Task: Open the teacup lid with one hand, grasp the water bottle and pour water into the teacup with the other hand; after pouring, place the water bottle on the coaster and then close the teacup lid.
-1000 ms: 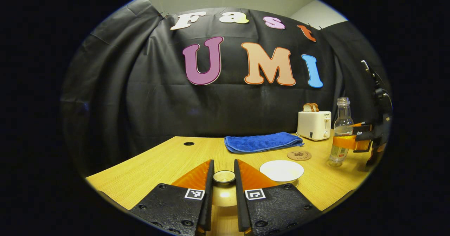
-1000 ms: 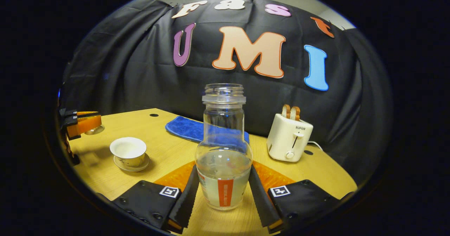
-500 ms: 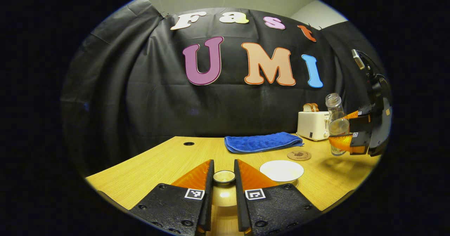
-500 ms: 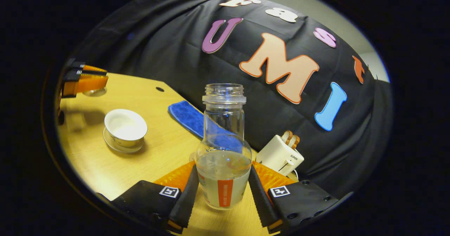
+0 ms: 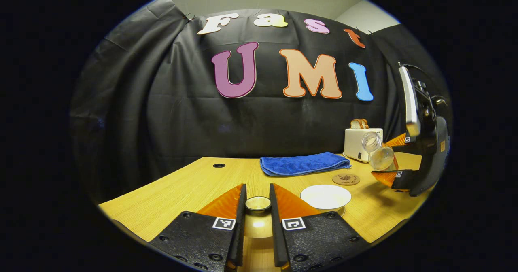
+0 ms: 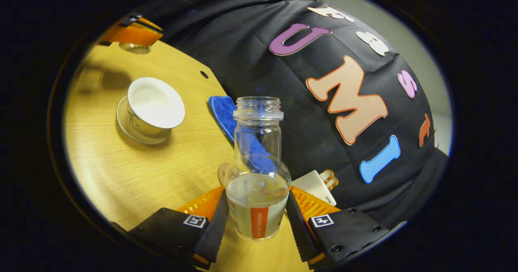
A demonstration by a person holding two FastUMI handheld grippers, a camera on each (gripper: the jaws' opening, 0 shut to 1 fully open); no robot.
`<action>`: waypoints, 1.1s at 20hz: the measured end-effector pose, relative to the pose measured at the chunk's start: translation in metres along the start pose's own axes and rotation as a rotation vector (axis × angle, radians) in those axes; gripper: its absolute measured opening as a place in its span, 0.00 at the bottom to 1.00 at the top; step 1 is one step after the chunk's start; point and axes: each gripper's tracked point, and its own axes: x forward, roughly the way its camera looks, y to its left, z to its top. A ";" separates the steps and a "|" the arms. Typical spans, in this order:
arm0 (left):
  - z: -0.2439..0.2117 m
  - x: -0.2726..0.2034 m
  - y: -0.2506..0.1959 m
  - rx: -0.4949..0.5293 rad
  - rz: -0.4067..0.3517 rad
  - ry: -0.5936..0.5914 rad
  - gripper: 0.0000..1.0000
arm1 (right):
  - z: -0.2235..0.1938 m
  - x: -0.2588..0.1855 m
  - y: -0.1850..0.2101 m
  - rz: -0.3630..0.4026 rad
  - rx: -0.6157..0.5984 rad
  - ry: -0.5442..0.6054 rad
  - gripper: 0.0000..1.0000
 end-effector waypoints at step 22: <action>0.004 -0.002 0.006 0.004 0.017 0.002 0.27 | 0.037 0.005 0.005 -0.122 -0.647 -0.124 0.77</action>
